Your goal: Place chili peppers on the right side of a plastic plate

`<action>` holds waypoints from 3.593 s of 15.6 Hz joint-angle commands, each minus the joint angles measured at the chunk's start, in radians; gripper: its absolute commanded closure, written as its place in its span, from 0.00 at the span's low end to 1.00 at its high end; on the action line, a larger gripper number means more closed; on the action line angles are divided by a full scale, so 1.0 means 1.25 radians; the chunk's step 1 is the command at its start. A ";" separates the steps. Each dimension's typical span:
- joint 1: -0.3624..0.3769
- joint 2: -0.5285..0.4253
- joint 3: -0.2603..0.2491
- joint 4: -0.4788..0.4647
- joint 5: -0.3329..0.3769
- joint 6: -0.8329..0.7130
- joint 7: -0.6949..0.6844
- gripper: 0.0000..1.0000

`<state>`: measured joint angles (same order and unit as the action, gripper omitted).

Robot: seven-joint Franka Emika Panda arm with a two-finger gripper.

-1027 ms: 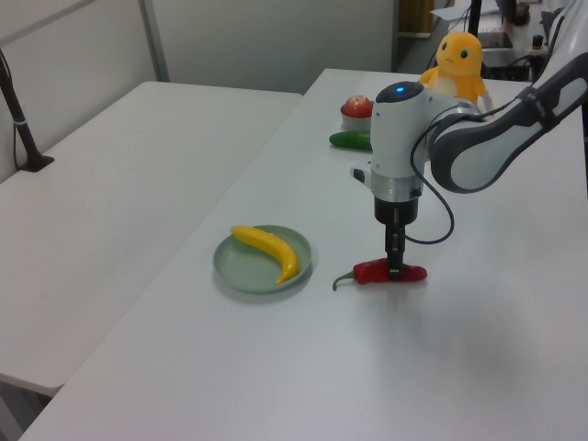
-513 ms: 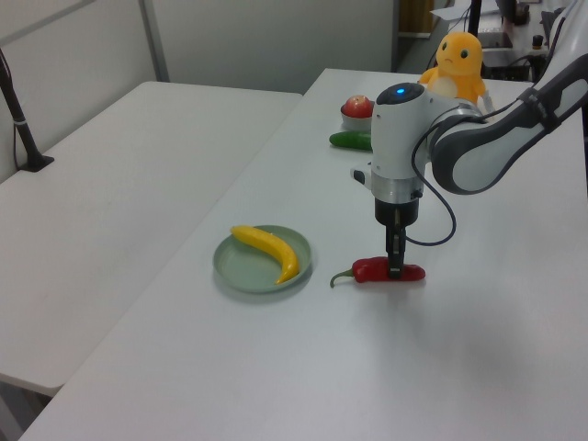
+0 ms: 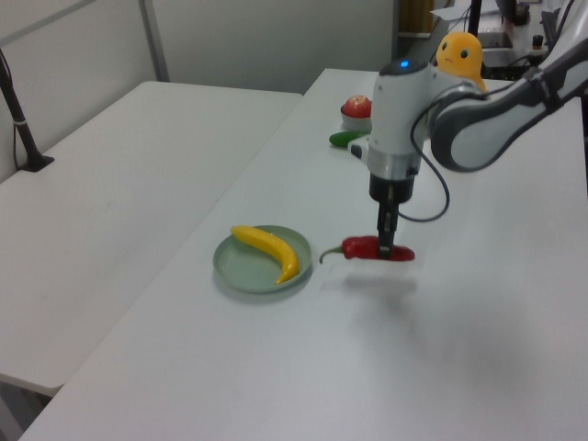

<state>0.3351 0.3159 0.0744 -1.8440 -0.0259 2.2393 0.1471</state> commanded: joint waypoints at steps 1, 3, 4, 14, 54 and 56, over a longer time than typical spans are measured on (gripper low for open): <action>-0.023 -0.018 -0.030 0.038 0.035 0.020 0.011 1.00; -0.030 -0.013 -0.058 0.072 0.052 0.022 0.005 1.00; -0.049 -0.009 -0.058 0.087 0.061 0.024 0.000 1.00; -0.143 0.167 -0.061 0.195 0.053 0.242 -0.012 1.00; -0.149 -0.224 -0.110 0.185 0.081 -0.402 0.009 0.00; -0.143 -0.270 -0.128 0.184 0.081 -0.478 0.034 0.00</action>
<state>0.1412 0.0834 -0.0509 -1.5498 0.0577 1.7494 0.1471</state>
